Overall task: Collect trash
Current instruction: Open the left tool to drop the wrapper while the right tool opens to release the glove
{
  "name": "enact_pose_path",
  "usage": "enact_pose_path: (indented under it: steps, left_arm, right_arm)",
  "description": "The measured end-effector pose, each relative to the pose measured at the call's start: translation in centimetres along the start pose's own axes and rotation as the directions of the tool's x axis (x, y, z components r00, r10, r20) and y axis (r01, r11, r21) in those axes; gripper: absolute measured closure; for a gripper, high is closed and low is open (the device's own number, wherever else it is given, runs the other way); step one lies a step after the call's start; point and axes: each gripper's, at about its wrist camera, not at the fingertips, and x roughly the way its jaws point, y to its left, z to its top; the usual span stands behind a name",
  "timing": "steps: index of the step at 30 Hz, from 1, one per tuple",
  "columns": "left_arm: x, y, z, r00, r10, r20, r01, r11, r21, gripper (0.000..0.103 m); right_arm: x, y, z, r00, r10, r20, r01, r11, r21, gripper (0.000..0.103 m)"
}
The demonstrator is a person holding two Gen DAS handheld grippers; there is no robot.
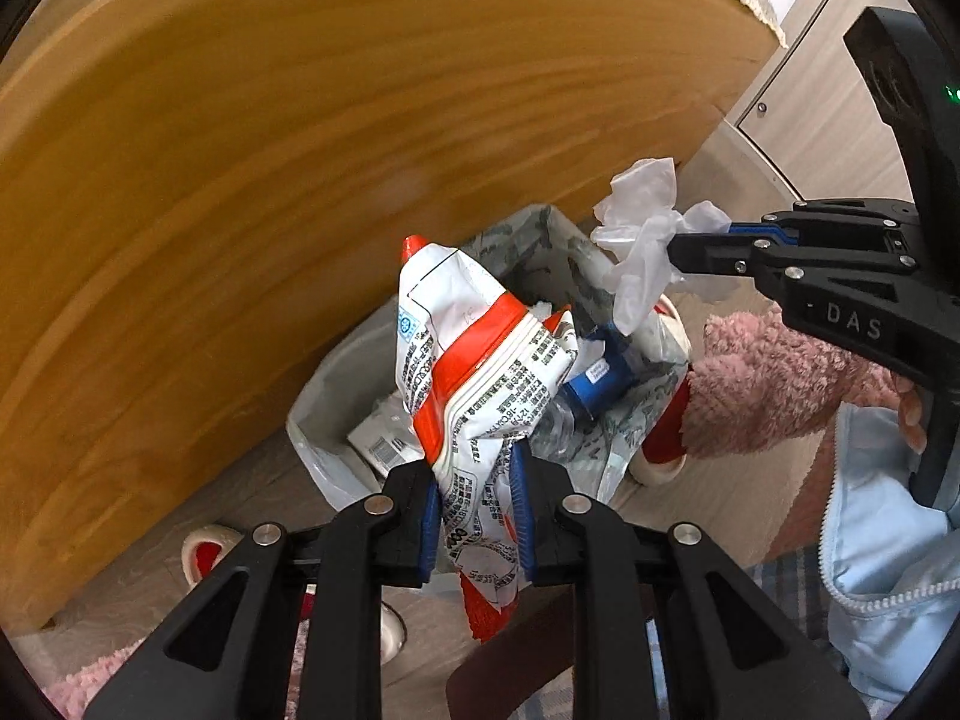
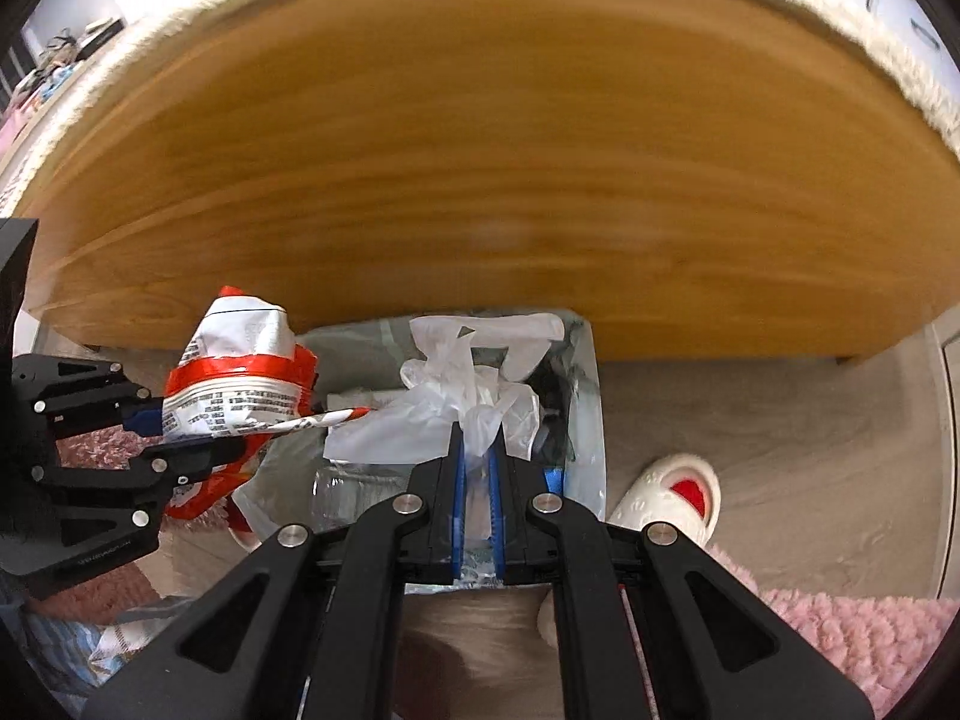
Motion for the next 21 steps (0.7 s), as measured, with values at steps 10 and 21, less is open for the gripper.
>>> enact_pose_path:
  steps: [10, 21]
  left_arm:
    - [3.7, 0.7, 0.3, 0.996, -0.022, -0.085, 0.02, 1.0, -0.024, 0.085]
    - [7.5, 0.7, 0.6, 0.99, -0.003, -0.144, -0.002, 0.999, -0.035, 0.085]
  right_arm:
    - [3.7, -0.7, 0.2, 0.994, 0.014, -0.106, -0.01, 0.999, 0.039, 0.096]
    - [6.6, -0.2, 1.3, 0.987, -0.009, -0.162, 0.013, 1.0, 0.027, 0.096]
